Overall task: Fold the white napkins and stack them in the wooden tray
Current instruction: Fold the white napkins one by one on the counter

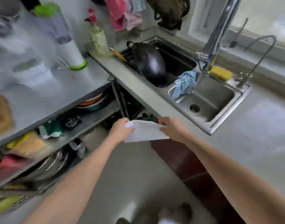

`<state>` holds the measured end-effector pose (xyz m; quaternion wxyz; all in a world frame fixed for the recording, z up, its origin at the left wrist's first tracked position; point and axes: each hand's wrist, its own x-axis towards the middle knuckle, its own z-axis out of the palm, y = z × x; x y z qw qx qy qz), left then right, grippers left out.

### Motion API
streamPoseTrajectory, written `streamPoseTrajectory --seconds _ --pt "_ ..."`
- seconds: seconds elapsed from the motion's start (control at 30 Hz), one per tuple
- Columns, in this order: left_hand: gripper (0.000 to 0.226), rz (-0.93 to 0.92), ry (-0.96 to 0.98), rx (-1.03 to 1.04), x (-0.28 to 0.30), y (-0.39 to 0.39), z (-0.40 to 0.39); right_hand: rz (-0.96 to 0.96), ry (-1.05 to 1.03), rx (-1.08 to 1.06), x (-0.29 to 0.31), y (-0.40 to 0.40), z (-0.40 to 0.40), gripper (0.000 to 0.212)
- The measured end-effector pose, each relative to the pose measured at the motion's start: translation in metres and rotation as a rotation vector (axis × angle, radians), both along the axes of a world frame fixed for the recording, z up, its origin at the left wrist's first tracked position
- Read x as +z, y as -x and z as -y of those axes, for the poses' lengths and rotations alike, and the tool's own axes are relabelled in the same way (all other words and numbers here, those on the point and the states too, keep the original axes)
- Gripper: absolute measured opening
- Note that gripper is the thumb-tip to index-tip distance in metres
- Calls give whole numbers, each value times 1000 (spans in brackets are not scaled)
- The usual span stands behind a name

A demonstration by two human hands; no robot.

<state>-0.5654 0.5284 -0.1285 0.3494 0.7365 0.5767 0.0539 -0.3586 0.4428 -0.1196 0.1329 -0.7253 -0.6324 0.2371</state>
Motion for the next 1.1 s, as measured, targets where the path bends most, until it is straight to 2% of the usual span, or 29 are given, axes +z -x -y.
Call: streamPoseTrajectory --seconds 0.2,0.3,0.43,0.57,0.67,0.7,0.83,1.0,1.1 --pt "27 59 -118 328 34 218 -50 -84 -62 190 24 205 -103 33" --pt "17 159 -93 504 37 298 -60 -101 -50 272 30 283 -141 26" --pt "18 299 -69 709 30 388 -80 -114 -35 392 28 371 -193 7" --pt "20 339 -90 847 26 467 -113 -82 12 535 15 453 -259 27" --pt "5 336 -131 959 23 526 -142 -134 42 569 7 516 -310 19" --pt "5 326 -141 995 24 545 -150 -160 58 569 6 538 -326 17" --pt "33 192 -221 1067 30 614 -182 -271 150 566 7 619 -371 18" --pt "19 86 -292 1081 30 685 -231 -243 223 618 -6 685 -400 7" --pt "19 -60 -286 982 24 716 -275 -329 285 500 -21 710 -410 5"
